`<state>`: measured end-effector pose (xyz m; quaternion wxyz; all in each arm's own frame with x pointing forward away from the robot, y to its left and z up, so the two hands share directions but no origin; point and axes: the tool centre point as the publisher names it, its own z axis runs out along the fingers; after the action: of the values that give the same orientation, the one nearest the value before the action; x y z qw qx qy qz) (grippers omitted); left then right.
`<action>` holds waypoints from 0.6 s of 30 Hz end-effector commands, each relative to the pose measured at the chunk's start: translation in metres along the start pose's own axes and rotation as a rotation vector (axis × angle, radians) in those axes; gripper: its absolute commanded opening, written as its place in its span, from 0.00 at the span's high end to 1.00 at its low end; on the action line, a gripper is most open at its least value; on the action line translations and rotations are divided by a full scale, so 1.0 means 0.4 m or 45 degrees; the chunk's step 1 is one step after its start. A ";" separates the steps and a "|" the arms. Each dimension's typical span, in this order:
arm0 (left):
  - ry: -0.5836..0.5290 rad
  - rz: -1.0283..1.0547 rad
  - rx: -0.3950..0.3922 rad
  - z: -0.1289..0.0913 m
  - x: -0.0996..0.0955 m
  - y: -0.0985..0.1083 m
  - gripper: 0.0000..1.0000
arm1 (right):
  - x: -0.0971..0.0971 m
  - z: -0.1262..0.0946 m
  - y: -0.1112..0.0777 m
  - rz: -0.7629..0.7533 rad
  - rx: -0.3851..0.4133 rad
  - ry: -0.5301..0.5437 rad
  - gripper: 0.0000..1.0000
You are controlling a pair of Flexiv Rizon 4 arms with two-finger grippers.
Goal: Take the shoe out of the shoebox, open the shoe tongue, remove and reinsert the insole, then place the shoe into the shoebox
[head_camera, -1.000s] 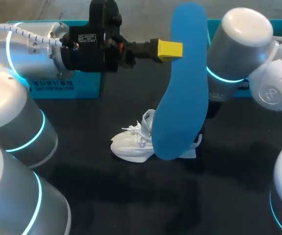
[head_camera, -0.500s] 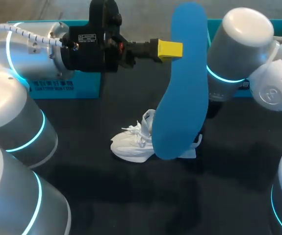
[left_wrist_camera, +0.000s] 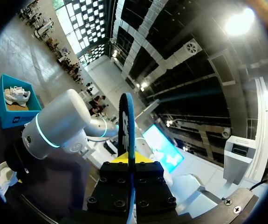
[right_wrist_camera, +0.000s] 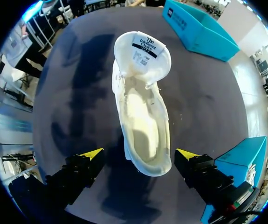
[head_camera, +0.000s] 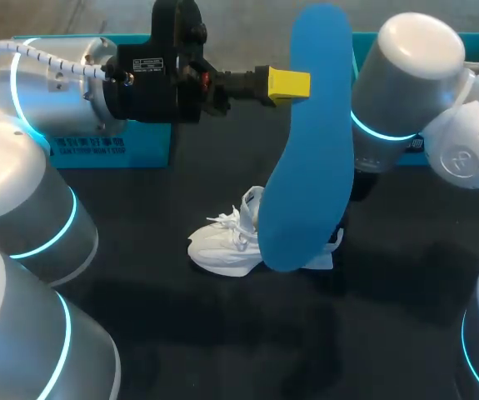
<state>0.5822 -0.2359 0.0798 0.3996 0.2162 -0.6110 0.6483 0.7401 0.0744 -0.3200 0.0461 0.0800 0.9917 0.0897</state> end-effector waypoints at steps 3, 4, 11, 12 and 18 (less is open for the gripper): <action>-0.001 -0.001 0.001 0.004 -0.002 0.003 1.00 | 0.004 -0.001 -0.002 0.000 0.001 -0.005 0.00; -0.001 -0.001 0.001 0.004 -0.002 0.003 1.00 | 0.004 -0.001 -0.002 0.000 0.001 -0.005 0.00; -0.001 -0.001 0.001 0.004 -0.002 0.003 1.00 | -0.033 0.004 0.018 -0.026 0.027 0.011 0.00; -0.001 -0.001 0.001 0.004 -0.002 0.003 1.00 | -0.041 0.002 0.024 -0.032 0.027 0.007 0.00; -0.001 -0.001 0.001 0.004 -0.002 0.003 1.00 | -0.094 0.001 0.057 -0.048 0.073 0.005 0.00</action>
<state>0.5822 -0.2360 0.0797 0.3996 0.2161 -0.6110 0.6483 0.7666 0.0768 -0.3108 0.0545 0.0657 0.9933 0.0773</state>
